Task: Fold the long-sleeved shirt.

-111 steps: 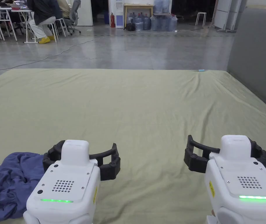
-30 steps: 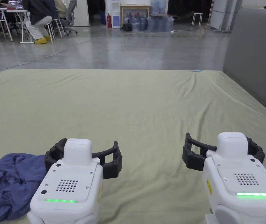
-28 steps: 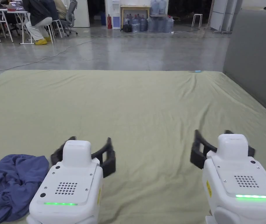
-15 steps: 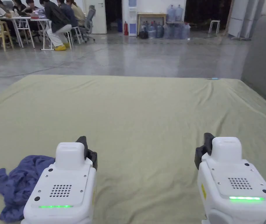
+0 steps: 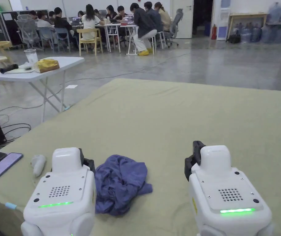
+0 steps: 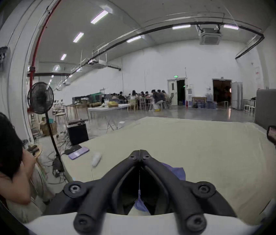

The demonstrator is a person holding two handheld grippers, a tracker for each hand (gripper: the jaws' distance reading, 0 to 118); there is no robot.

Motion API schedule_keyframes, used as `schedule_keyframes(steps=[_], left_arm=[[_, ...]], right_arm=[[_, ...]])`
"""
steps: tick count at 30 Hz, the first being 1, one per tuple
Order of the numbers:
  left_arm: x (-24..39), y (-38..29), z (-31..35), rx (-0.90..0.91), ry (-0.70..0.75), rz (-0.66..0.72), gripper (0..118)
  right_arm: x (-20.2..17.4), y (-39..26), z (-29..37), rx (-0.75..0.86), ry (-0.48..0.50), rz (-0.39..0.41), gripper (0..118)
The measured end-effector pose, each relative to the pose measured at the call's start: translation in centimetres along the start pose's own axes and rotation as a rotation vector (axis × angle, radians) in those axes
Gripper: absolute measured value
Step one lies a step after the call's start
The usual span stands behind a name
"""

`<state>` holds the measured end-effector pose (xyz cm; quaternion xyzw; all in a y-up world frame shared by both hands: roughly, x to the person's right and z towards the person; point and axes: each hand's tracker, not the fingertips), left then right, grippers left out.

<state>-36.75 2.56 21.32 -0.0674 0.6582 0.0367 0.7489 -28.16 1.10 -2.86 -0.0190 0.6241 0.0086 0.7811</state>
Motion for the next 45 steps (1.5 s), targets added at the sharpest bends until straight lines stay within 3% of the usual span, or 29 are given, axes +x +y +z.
schedule_keyframes(steps=[4,5,7,8,13,16,17,19,21,22,25,30,35,41,45], left_arm=[[1.3,0.6,-4.6,-0.266,-0.095,-0.02,0],[1.8,0.4,-6.6,-0.367,-0.109,0.001,6],[1.8,-1.6,-11.9,-0.528,-0.173,0.04,87],[2.4,-2.4,-13.7,-0.567,-0.202,0.036,118],[5.3,-9.1,-22.9,-0.826,-0.271,-0.103,116],[6.1,-12.4,-25.2,-0.889,-0.28,-0.054,113],[6.2,-13.0,-25.7,-0.894,-0.259,-0.039,106],[6.7,-13.6,-25.4,-0.934,-0.244,-0.019,58],[6.7,-13.4,-25.5,-0.916,-0.234,-0.098,39],[6.8,-13.0,-25.6,-0.892,-0.249,-0.118,37],[7.2,-11.1,-23.7,-0.895,-0.3,-0.12,32],[10.1,-7.3,-21.4,-0.718,-0.508,-0.082,31],[22.4,-2.8,-15.4,-0.648,-0.769,-0.201,31],[39.7,-5.5,-8.4,-0.724,-1.08,-0.203,31],[47.8,-10.3,-5.5,-0.797,-1.102,-0.308,31]], right_arm=[[0.1,-0.4,-0.8,-0.023,0.029,-0.01,0],[0.4,-0.5,-1.0,-0.029,0.031,-0.017,0],[0.8,-0.8,-1.4,-0.04,0.026,-0.028,0],[1.0,-1.0,-1.6,-0.044,0.014,-0.032,0],[2.4,-2.5,-2.5,-0.104,0.0,-0.037,0],[3.2,-3.5,-2.7,-0.134,-0.02,-0.026,0],[3.5,-3.7,-2.9,-0.143,-0.026,-0.024,0],[3.9,-4.2,-2.9,-0.161,-0.04,-0.019,0],[4.4,-4.5,-3.2,-0.179,-0.048,-0.015,0],[4.6,-4.6,-3.0,-0.184,-0.056,-0.016,0],[5.3,-4.7,-2.9,-0.189,-0.07,-0.036,0],[7.2,-4.1,-1.4,-0.172,-0.108,-0.048,0],[12.0,-3.1,1.5,-0.14,-0.246,-0.086,0],[20.1,-2.1,7.1,-0.125,-0.466,-0.111,0],[24.2,-2.2,10.5,-0.165,-0.582,-0.122,0]])
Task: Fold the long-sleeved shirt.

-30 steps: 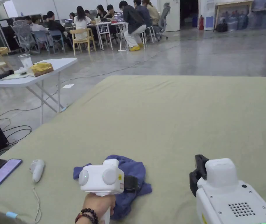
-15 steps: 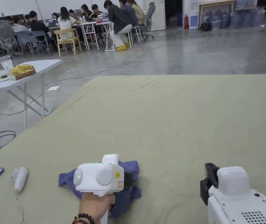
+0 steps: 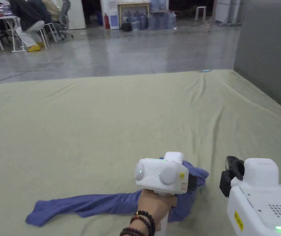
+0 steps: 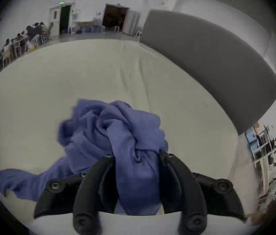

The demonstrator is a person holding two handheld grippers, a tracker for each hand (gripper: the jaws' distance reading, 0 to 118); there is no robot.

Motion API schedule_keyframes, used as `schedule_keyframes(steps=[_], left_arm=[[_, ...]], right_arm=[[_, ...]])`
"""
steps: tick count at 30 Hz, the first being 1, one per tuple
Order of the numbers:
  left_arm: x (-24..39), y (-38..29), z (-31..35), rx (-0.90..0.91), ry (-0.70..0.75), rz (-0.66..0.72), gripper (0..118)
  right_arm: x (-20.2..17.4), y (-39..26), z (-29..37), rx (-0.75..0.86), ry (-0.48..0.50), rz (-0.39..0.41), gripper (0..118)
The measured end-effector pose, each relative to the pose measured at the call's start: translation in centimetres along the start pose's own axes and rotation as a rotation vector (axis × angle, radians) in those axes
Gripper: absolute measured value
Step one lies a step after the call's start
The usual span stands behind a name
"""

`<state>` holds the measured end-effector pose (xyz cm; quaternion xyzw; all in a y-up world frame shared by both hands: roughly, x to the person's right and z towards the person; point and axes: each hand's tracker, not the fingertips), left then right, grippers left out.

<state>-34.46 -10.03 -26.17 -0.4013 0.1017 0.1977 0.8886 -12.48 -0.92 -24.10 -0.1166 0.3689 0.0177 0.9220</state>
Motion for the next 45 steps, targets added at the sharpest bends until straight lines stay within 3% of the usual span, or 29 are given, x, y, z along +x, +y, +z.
schedule_keyframes(steps=[1,2,3,4,5,7,11,14,15,16,18,20,23,26,27,29,32,35,38,41,43,44,45], left_arm=[[0.7,-0.3,-0.9,0.001,0.016,0.002,32],[0.4,-0.2,-1.9,0.004,0.028,0.003,40],[0.3,-0.3,-1.9,0.012,0.035,0.015,77],[-0.2,-0.2,-1.5,0.018,0.038,0.024,102],[-0.7,-0.1,-1.0,0.03,0.024,0.049,114],[-1.6,-0.6,3.2,0.119,-0.01,0.08,116],[-4.3,-3.0,11.8,0.353,0.098,0.134,115],[-6.0,-7.7,17.8,0.429,0.167,0.214,99],[-6.2,-9.5,19.4,0.459,0.184,0.229,99],[-6.5,-11.6,20.9,0.489,0.206,0.22,73],[-5.6,-15.1,23.4,0.478,0.271,0.205,0],[-5.7,-18.0,24.4,0.499,0.335,0.221,0],[-6.8,-18.7,24.2,0.408,0.259,0.235,0],[-7.1,-17.4,23.3,0.433,0.249,0.216,0],[-7.1,-16.6,22.5,0.434,0.231,0.21,22],[-7.3,-14.8,20.3,0.421,0.213,0.211,112],[-8.7,-12.1,14.6,0.286,0.196,0.183,116],[-9.9,-9.1,9.4,0.176,0.275,0.127,116],[-11.0,-8.0,4.5,0.052,0.337,0.089,106],[-11.2,-8.0,1.5,0.005,0.364,0.026,76],[-10.0,-8.5,2.0,0.019,0.352,0.009,12],[-9.7,-8.3,3.1,0.05,0.345,-0.004,2],[-9.5,-8.0,3.8,0.067,0.331,0.011,2]], right_arm=[[1.1,-0.1,0.4,0.004,-0.013,-0.003,0],[1.9,-0.2,0.6,0.005,-0.025,-0.004,0],[2.5,-0.3,0.9,0.003,-0.036,-0.006,0],[2.9,-0.4,1.0,-0.002,-0.042,-0.006,0],[3.2,-0.5,1.1,-0.007,-0.044,-0.006,0],[3.0,-0.5,1.0,-0.033,-0.028,-0.001,0],[1.4,0.1,1.3,-0.086,0.019,-0.019,0],[-0.1,0.4,1.7,-0.087,0.056,-0.019,0],[-0.5,0.4,2.0,-0.084,0.071,-0.009,0],[-1.0,0.4,2.3,-0.085,0.075,0.009,0],[-1.7,0.0,2.3,-0.09,0.082,0.028,0],[-2.3,-0.1,2.7,-0.096,0.091,0.032,0],[-2.8,-0.2,3.1,-0.1,0.101,0.029,0],[-2.9,-0.1,3.0,-0.11,0.101,0.013,0],[-2.9,-0.1,3.0,-0.109,0.104,0.01,0],[-2.8,-0.2,2.8,-0.108,0.105,0.011,0],[-2.3,-0.4,2.3,-0.119,0.101,0.018,0],[-1.4,-1.0,1.6,-0.138,0.084,0.012,0],[-0.2,-1.3,1.0,-0.163,0.063,0.001,0],[0.9,-1.8,0.1,-0.183,0.042,-0.002,0],[1.3,-1.8,-0.9,-0.201,0.041,-0.007,0],[1.6,-1.6,-1.7,-0.211,0.048,-0.006,0],[1.9,-1.6,-2.8,-0.216,0.052,-0.005,0]])
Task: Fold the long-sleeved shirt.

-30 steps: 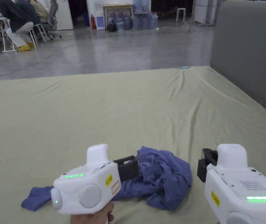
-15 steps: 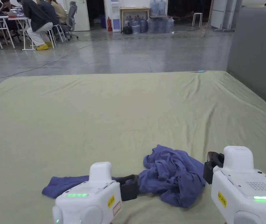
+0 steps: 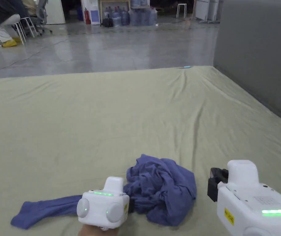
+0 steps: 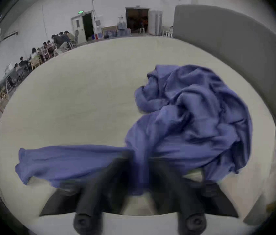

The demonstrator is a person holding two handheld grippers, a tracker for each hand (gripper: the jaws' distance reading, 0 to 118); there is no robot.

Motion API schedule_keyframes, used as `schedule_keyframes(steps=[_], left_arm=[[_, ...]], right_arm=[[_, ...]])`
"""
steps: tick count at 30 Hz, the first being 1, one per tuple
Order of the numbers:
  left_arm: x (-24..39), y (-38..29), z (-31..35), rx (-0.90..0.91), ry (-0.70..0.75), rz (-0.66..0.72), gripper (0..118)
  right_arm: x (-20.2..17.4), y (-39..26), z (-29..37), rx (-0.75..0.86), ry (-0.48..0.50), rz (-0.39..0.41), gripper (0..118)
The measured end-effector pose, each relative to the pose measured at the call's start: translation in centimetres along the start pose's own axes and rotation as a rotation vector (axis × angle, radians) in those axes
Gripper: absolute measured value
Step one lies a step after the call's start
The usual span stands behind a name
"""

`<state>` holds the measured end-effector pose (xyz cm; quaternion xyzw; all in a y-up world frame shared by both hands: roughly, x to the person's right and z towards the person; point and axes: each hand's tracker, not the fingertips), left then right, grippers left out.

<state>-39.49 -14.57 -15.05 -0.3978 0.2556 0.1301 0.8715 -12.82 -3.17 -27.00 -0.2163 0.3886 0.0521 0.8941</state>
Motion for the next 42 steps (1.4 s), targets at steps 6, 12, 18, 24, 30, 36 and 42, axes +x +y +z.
schedule_keyframes(steps=[6,12,18,24,30,36,42], left_arm=[[-1.5,0.2,3.3,0.046,-0.054,0.054,3],[-4.0,0.1,3.5,0.066,-0.077,0.094,3],[-3.6,0.1,4.0,0.075,-0.052,0.043,3],[-5.5,1.3,5.6,0.116,-0.017,0.081,3],[-10.8,5.6,10.7,0.294,0.042,0.203,3],[-15.3,14.5,17.2,0.446,0.111,0.164,3],[-19.7,26.5,24.5,0.568,0.182,0.143,3]], right_arm=[[1.3,3.4,-11.0,-0.21,0.037,-0.006,94],[1.9,1.6,-21.7,-0.546,0.013,0.106,91],[0.0,-1.7,-24.5,-0.692,0.048,0.176,6],[1.1,1.2,-22.7,-0.569,0.072,0.029,5],[2.2,8.3,-17.0,-0.338,0.088,0.029,5],[-1.0,18.7,-13.8,-0.121,0.157,0.013,5],[-6.4,32.1,-13.3,0.049,0.169,0.12,5]])
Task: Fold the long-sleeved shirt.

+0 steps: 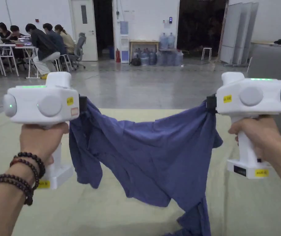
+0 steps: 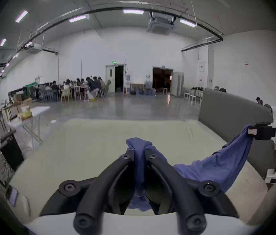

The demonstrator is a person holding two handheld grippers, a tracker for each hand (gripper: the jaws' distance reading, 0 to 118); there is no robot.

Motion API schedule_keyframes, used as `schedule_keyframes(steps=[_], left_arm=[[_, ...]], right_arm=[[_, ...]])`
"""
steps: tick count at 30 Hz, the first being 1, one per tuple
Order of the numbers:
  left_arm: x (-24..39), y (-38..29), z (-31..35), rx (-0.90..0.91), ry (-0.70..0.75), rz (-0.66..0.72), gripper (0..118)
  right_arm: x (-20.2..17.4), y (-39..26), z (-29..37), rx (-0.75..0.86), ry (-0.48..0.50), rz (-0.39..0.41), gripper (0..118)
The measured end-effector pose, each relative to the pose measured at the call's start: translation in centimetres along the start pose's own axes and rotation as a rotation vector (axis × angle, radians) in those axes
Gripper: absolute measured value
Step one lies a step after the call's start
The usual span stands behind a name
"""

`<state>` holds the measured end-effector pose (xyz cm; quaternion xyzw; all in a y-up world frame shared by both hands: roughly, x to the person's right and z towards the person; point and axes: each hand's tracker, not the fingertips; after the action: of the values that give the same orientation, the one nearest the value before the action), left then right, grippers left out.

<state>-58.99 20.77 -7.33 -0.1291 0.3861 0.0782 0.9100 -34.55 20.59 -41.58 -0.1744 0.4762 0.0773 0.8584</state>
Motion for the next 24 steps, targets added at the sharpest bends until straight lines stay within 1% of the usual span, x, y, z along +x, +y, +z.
schedule_keyframes(steps=[1,3,4,6,7,9,12,15,17,20,24], left_arm=[[-0.4,2.0,-0.4,0.012,0.006,-0.001,3],[-2.0,6.5,-2.0,0.024,0.022,-0.002,3],[-2.5,8.5,-2.3,0.041,0.053,0.001,3],[-3.3,11.9,-2.1,0.066,0.095,0.006,3],[-2.8,12.9,-0.7,0.098,0.116,0.011,3],[-3.1,14.8,-0.5,0.125,0.094,0.0,3],[-3.7,16.0,-1.5,0.1,0.088,0.016,3],[-3.6,14.3,-2.3,0.066,0.089,0.03,3],[-3.5,12.0,-3.5,0.05,0.08,0.024,3],[-3.4,6.3,-5.8,-0.074,0.071,0.008,3],[-3.8,-2.2,-9.2,-0.217,0.05,0.026,3]], right_arm=[[-0.4,2.1,-0.3,0.023,-0.013,0.009,5],[-0.9,6.9,-0.7,0.033,-0.011,-0.017,5],[-1.0,9.0,-0.7,0.07,-0.009,-0.045,5],[-1.3,12.7,-0.1,0.116,-0.02,-0.048,5],[-1.5,14.2,0.0,0.129,-0.031,-0.037,5],[-1.8,16.7,0.3,0.156,-0.04,-0.016,5],[-1.8,18.1,0.2,0.141,-0.044,-0.015,5],[-1.4,16.3,-0.7,0.122,-0.036,-0.055,5],[-1.0,13.5,-2.2,0.089,-0.027,-0.068,5],[-0.6,7.4,-5.5,-0.003,-0.033,-0.076,5],[0.6,-1.9,-10.5,-0.161,-0.019,-0.158,5]])
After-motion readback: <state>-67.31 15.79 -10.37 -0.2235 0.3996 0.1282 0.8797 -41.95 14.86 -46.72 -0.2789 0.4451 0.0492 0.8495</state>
